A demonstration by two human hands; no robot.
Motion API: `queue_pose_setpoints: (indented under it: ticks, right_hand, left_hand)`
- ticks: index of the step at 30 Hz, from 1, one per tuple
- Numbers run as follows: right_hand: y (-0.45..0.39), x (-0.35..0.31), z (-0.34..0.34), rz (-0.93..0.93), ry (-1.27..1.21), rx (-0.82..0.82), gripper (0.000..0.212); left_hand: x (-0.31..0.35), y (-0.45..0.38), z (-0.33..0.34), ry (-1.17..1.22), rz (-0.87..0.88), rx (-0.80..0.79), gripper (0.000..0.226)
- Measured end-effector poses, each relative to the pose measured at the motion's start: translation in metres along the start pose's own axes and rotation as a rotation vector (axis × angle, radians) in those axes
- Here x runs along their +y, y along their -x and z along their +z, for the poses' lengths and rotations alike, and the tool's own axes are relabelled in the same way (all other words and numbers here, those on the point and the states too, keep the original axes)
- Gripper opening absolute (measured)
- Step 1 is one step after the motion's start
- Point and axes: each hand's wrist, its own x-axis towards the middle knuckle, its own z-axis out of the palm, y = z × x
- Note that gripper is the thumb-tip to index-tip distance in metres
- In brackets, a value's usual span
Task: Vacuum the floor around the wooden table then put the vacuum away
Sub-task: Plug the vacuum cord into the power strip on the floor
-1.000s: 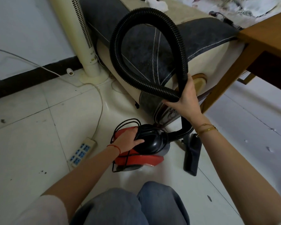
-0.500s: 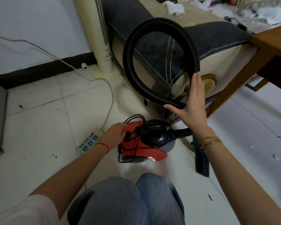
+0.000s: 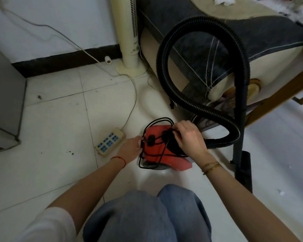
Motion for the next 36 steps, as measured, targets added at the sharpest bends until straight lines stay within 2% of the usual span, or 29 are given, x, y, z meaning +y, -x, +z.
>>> queue_pose_setpoints:
  ticks: [4,6,13,16,19,23,26,28,30,32,34,36]
  right_hand:
    - [0.002,0.013,0.018,0.25,0.114,-0.154,0.032]
    - [0.001,0.018,0.022,0.315,0.131,-0.174,0.032]
    - [-0.014,0.024,0.02,0.345,0.051,-0.191,0.018]
    - [-0.015,0.02,0.016,0.307,0.025,-0.13,0.011]
    - [-0.013,0.012,0.011,0.268,-0.16,-0.101,0.008]
    - [-0.014,0.0,0.0,0.255,-0.481,-0.209,0.007]
    - [-0.018,-0.013,-0.006,0.2,-0.581,-0.225,0.006]
    - [-0.023,-0.022,-0.01,0.177,-0.618,-0.23,0.007]
    - [-0.03,-0.032,-0.015,0.154,-0.637,-0.213,0.009]
    - [-0.038,-0.042,-0.018,0.131,-0.648,-0.171,0.01]
    - [-0.045,-0.051,-0.02,0.128,-0.638,-0.141,0.01]
    - [-0.05,-0.055,-0.018,0.167,-0.609,-0.123,0.007]
  left_hand:
    - [0.011,-0.009,0.008,0.026,0.014,-0.007,0.036]
    - [0.012,-0.013,0.012,0.026,0.044,0.001,0.037]
    - [0.011,-0.021,0.014,-0.007,0.057,0.012,0.02]
    - [0.009,-0.02,0.012,-0.012,0.073,0.01,0.023]
    - [0.01,-0.019,0.006,0.028,0.079,0.04,0.027]
    - [0.027,-0.019,-0.004,0.319,-0.031,0.097,0.03]
    - [0.044,-0.02,-0.023,0.671,-0.211,0.039,0.043]
    - [0.048,-0.019,-0.038,0.774,-0.239,0.008,0.05]
    - [0.045,-0.014,-0.049,0.776,-0.211,0.017,0.038]
    - [0.035,-0.01,-0.055,0.722,-0.237,0.121,0.03]
    - [0.016,-0.005,-0.063,0.556,-0.33,0.25,0.03]
    - [-0.005,0.002,-0.072,0.382,-0.385,0.285,0.028]
